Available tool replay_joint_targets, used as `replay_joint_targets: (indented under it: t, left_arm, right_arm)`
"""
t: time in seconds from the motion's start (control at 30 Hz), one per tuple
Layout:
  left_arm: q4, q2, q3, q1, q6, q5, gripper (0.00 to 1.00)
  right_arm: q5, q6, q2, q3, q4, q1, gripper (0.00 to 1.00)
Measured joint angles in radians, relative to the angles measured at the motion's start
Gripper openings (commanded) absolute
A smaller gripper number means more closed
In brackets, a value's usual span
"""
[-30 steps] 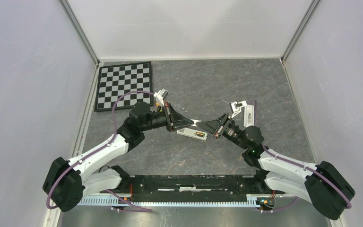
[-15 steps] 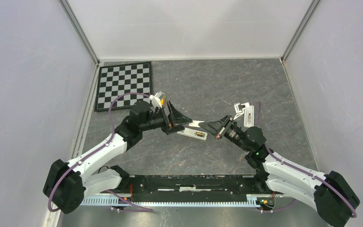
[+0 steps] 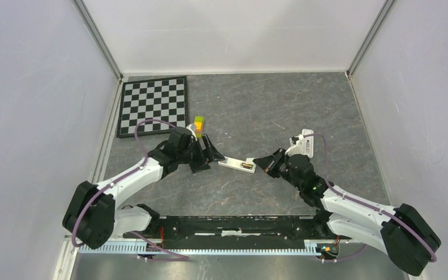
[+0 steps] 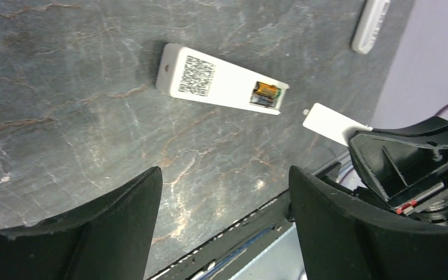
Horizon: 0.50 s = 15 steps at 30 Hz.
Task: Load the batteries into the remote control
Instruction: Load the battery cover into the remote control.
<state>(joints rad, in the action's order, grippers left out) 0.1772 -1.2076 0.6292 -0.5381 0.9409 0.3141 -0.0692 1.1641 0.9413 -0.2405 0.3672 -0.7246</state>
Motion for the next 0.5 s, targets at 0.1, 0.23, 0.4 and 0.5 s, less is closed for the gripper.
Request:
replay_joint_targets:
  t: [0.1,0.23,0.4,0.5]
  left_arm:
    - [0.000,-0.045,0.000,0.000,-0.022,-0.007,0.76]
    - [-0.009,-0.090,0.000,0.000,-0.039,-0.010,0.72]
    - [-0.026,-0.134,0.000,0.000,-0.052,-0.011,0.69]
    - [-0.036,-0.156,0.000,0.000,-0.059,-0.010,0.68]
  right_arm:
    - [-0.019,0.000,0.039,0.006,0.007,0.000,0.00]
    - [-0.015,0.003,0.105,0.008,0.036,0.000,0.00]
    - [-0.011,0.011,0.167,0.008,0.071,0.000,0.00]
    - [-0.006,0.016,0.198,0.008,0.102,0.000,0.00]
